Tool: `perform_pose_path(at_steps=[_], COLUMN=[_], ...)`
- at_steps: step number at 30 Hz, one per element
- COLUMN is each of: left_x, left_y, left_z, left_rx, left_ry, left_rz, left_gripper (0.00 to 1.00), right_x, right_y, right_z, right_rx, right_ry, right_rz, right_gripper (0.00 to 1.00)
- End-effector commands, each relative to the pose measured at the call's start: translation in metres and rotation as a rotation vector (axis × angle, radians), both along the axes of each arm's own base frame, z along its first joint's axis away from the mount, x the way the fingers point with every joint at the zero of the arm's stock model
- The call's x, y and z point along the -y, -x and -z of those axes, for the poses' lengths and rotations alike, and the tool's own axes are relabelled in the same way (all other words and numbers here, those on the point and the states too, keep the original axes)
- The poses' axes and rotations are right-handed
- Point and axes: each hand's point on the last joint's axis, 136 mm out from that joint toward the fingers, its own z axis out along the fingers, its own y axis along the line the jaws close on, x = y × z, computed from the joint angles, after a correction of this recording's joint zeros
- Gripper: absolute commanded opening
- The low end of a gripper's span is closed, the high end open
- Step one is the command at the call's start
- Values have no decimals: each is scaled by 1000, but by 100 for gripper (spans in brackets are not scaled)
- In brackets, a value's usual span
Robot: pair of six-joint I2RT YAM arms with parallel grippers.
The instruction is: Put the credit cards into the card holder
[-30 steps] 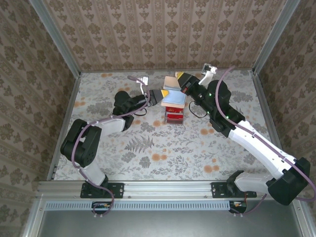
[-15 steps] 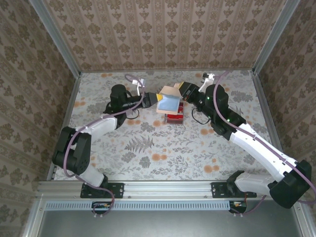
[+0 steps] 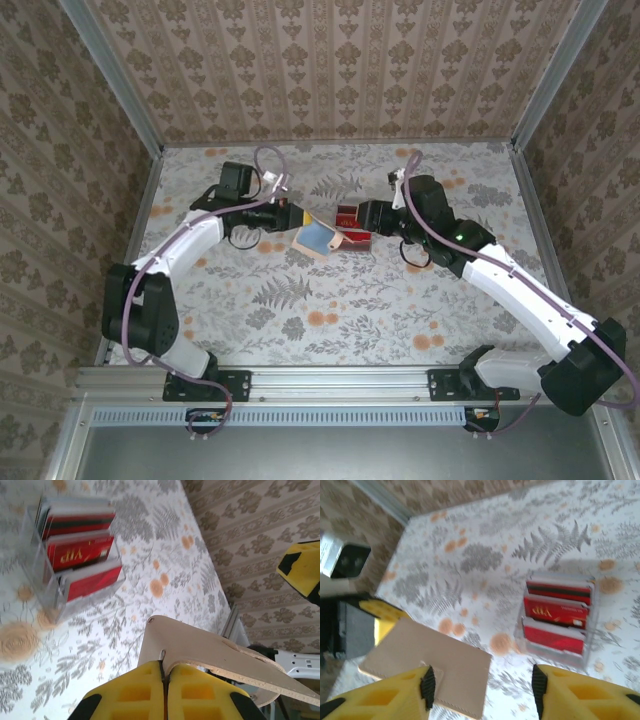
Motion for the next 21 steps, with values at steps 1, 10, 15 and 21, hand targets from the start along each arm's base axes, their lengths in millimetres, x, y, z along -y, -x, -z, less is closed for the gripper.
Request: perform_pose_path(at_steps=[1,10,15,21], left_x=[-2,-13,-16,-10], left_y=[14,34,48,60], left_z=[8,24,27,31], left_rx=[-75,-214,-255,-262], left_ry=[-42,-148,-199,-249], left_rz=[60,103,140,205], left_gripper=[3,2,2,4], right_x=[3,-6,-22,-55], right_y=[17,51,55,57], right_z=[13,31,46,50], right_rx=[-52,-84,-140,-158], right_ry=[97,174,156,104], right_rz=[-106,-353,-450,-554], right_gripper=[63,76,79,78])
